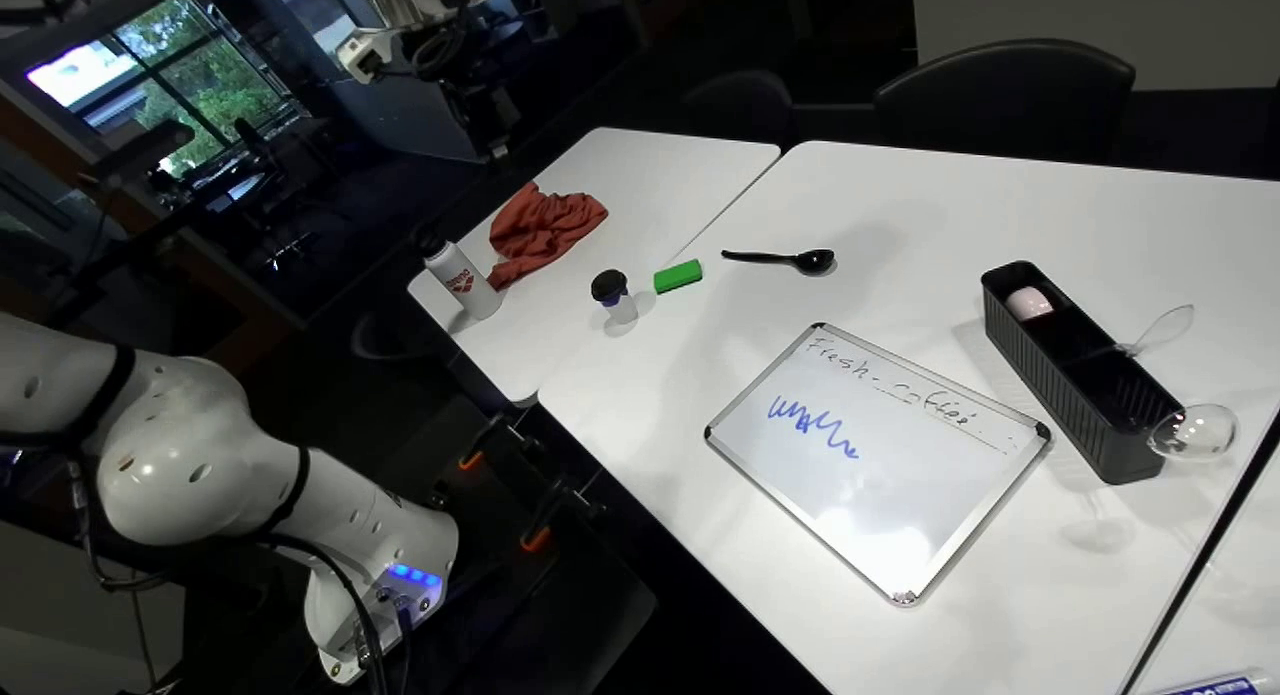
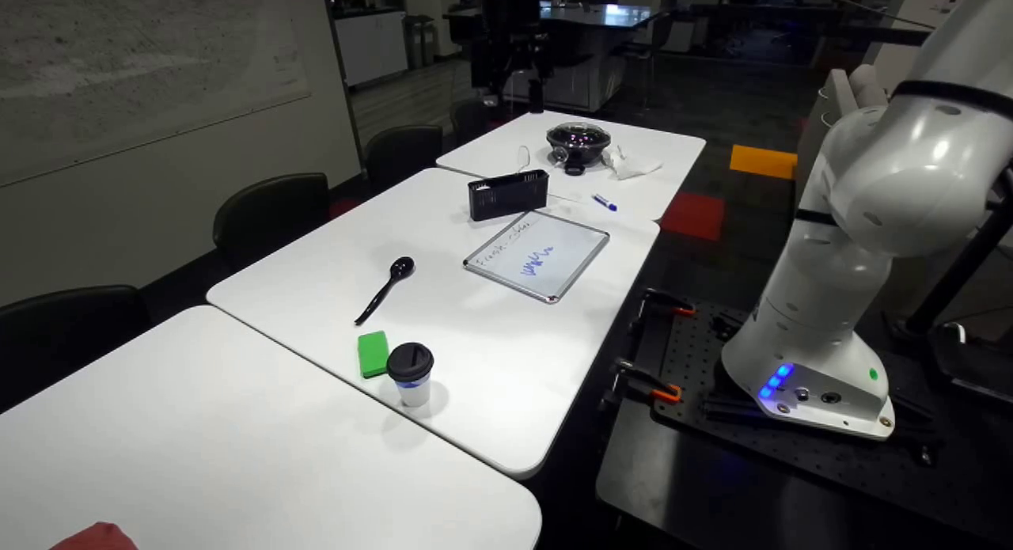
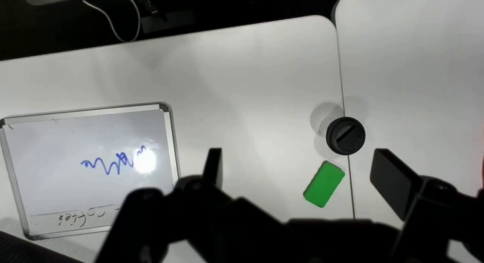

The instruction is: Use the green eraser on the left to clean the whiteboard

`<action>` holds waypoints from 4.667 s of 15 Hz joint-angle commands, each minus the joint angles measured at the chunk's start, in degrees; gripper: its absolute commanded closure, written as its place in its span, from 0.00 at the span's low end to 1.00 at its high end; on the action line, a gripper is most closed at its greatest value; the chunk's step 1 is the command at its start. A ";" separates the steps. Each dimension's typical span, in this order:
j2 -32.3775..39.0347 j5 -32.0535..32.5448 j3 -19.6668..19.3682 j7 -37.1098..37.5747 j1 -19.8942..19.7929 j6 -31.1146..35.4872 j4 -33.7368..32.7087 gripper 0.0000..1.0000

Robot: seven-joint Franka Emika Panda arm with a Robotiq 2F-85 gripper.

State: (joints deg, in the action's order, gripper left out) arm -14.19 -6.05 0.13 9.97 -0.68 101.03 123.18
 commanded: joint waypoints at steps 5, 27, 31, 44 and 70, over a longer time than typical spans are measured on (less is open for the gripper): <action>21.02 0.68 4.81 18.72 3.78 19.36 -8.69 0.00; 65.48 4.49 -5.90 41.84 18.91 41.12 -35.12 0.00; 66.43 3.84 -5.17 41.17 18.07 40.89 -34.46 0.00; 72.84 3.31 -6.28 49.14 19.77 45.45 -39.42 0.00; 76.09 3.25 -6.73 52.78 19.55 45.61 -41.97 0.00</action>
State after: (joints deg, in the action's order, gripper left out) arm 61.46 -2.56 -6.05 61.16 18.51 147.37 82.23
